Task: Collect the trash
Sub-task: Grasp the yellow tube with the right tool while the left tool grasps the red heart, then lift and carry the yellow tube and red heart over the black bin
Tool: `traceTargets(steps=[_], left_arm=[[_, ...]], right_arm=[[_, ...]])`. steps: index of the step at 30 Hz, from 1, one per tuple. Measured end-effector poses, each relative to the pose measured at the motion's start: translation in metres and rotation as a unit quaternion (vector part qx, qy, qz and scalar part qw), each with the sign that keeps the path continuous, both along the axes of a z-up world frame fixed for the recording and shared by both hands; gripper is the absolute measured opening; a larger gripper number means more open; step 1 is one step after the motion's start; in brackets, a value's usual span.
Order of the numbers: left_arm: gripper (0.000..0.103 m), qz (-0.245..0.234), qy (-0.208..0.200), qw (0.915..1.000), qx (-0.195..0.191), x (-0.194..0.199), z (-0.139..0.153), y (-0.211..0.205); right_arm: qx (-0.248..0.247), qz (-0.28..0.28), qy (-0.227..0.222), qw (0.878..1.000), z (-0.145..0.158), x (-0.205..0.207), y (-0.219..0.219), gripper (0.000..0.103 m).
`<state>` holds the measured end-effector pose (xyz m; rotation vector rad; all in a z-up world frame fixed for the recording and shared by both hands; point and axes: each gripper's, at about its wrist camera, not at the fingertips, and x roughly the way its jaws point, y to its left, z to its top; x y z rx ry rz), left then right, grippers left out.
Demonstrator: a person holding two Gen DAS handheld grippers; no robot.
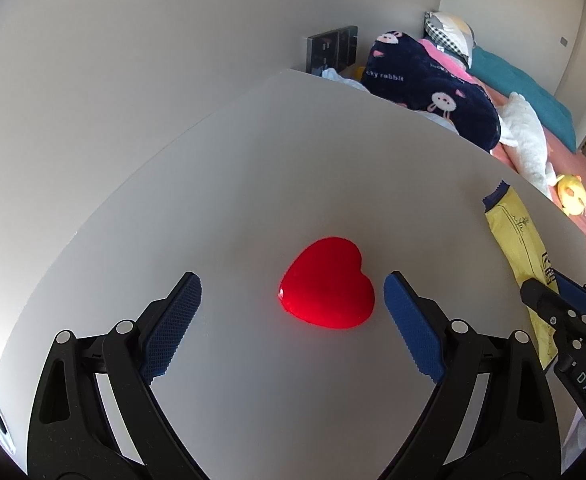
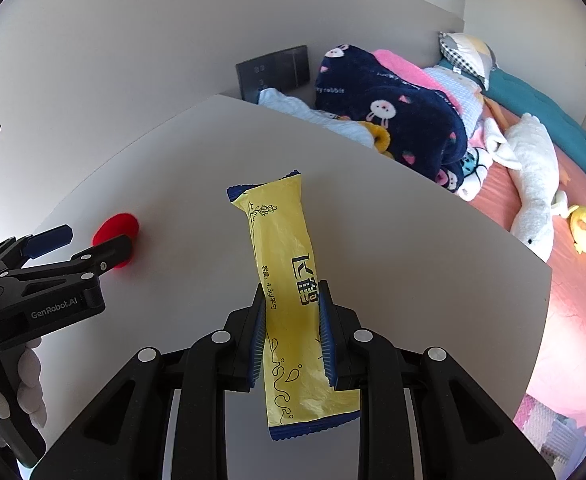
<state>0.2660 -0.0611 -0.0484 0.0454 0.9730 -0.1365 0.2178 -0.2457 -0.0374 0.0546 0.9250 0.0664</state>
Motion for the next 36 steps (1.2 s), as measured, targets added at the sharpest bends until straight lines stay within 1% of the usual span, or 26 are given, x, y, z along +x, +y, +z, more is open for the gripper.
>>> traceTargets(steps=[3,7,12,14,17,23,31,36], left_arm=[[0.081,-0.003,0.002,1.0000,0.007,0.006,-0.001,0.000],[0.065,0.006,0.003,0.9998,0.016,0.009,-0.003,0.002],[0.054,0.008,0.006,0.9999,0.014,0.007,-0.009,0.006],[0.044,0.004,0.000,0.9999,0.012,0.005,-0.008,0.007],[0.044,0.002,0.002,1.0000,0.005,0.003,-0.007,0.009],[0.044,-0.004,-0.012,0.9998,-0.012,-0.014,0.007,0.008],[0.044,-0.025,-0.033,0.9991,-0.005,-0.044,0.030,-0.008],[0.044,-0.038,-0.036,0.9986,-0.004,-0.061,0.040,-0.021]], right_arm=[[0.003,-0.006,-0.001,1.000,0.003,0.003,-0.004,0.025],[0.002,-0.008,-0.004,1.000,0.005,0.001,-0.008,0.025],[0.007,-0.012,-0.005,1.000,0.008,-0.002,-0.012,0.025],[0.009,-0.013,-0.005,1.000,0.009,-0.004,-0.014,0.025],[0.011,-0.015,-0.008,1.000,0.013,-0.007,-0.017,0.025],[0.016,-0.018,-0.018,1.000,0.022,-0.017,-0.023,0.025],[0.020,-0.022,-0.029,0.999,0.035,-0.037,-0.036,0.025],[0.022,-0.023,-0.035,0.999,0.043,-0.052,-0.045,0.025]])
